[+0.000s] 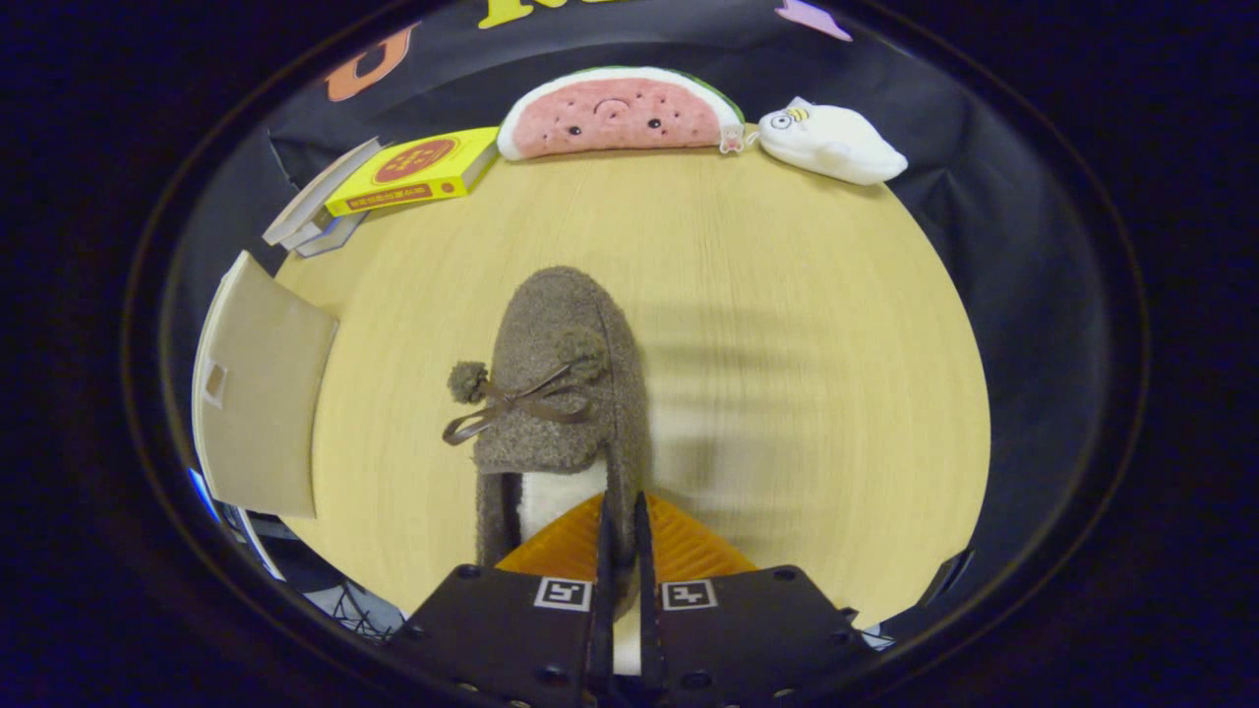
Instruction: Open the storage box then place both shoes into the box .Put the left shoe in first, then the right shoe, with the right side of both shoes facing outward in a uniform manner.
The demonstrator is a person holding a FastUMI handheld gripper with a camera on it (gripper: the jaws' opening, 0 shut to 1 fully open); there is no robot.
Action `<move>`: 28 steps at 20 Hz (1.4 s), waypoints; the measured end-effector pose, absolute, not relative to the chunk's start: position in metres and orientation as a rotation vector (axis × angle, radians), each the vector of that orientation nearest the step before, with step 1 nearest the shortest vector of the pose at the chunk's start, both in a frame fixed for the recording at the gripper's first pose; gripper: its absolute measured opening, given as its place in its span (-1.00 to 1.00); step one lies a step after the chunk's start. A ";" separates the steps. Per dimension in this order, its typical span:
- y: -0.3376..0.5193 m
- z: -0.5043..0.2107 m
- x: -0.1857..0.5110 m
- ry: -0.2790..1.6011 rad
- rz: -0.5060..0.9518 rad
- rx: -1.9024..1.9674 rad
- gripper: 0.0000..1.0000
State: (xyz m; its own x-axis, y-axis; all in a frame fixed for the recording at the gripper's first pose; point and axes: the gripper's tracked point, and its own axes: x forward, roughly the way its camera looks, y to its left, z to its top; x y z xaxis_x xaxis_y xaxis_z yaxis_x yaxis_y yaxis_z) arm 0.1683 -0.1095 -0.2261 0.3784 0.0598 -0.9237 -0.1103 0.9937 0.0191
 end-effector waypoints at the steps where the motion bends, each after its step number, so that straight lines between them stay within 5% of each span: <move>1: -0.109 -0.228 0.170 1.171 0.090 -0.036 -0.78; 2: -0.110 -0.229 0.168 1.175 0.072 -0.025 -0.99; 28: 0.047 -0.054 0.070 0.931 0.208 0.105 -1.00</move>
State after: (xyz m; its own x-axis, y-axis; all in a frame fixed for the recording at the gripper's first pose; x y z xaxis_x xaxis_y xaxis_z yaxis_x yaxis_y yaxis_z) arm 0.0695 0.0465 -0.0541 0.5792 0.2229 -0.7841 -0.1324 0.9748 0.1794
